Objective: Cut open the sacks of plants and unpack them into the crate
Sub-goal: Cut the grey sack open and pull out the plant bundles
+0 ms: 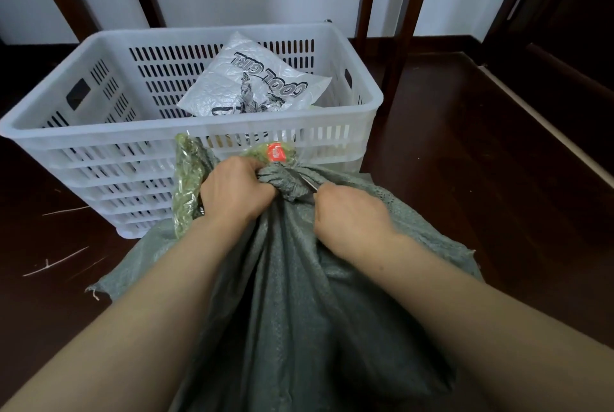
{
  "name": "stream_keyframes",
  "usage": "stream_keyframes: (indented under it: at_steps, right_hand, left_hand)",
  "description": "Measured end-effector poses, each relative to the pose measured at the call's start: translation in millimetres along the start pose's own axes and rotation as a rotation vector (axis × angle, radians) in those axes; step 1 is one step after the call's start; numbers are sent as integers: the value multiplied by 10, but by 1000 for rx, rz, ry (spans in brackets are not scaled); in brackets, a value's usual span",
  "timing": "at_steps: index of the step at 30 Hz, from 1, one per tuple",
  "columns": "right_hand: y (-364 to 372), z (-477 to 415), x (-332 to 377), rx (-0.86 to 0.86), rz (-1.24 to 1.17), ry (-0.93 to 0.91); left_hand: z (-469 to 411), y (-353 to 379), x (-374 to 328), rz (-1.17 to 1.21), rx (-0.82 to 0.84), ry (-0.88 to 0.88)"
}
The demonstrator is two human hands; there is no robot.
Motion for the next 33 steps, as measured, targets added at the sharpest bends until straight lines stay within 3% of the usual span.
stream_keyframes:
  at_steps: [8,16,22,28,33]
  right_hand:
    - [52,-101,41,-29,-77,31]
    - [100,-61,-9,-12,-78,12]
    - [102,-120,55,-10,-145,45]
    - [147,-46,107,23,-108,2]
    - [126,-109,60,17,-147,29]
  left_hand:
    - [18,97,-40,-27,-12,28]
    - [-24,53,78,109,-8,-104]
    - [54,116,14,113,12,-64]
    - [-13,32,197,197,32,-152]
    - [48,113,61,139,17,-119]
Point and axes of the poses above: each hand's wrist, its own z-axis away from the middle knuckle, its own y-axis out of the palm, x = y × z, the point moved 7 cm from there along -z, towards the middle knuckle, and after that the axes turned 3 degrees about -x, right-handed, at the moved point
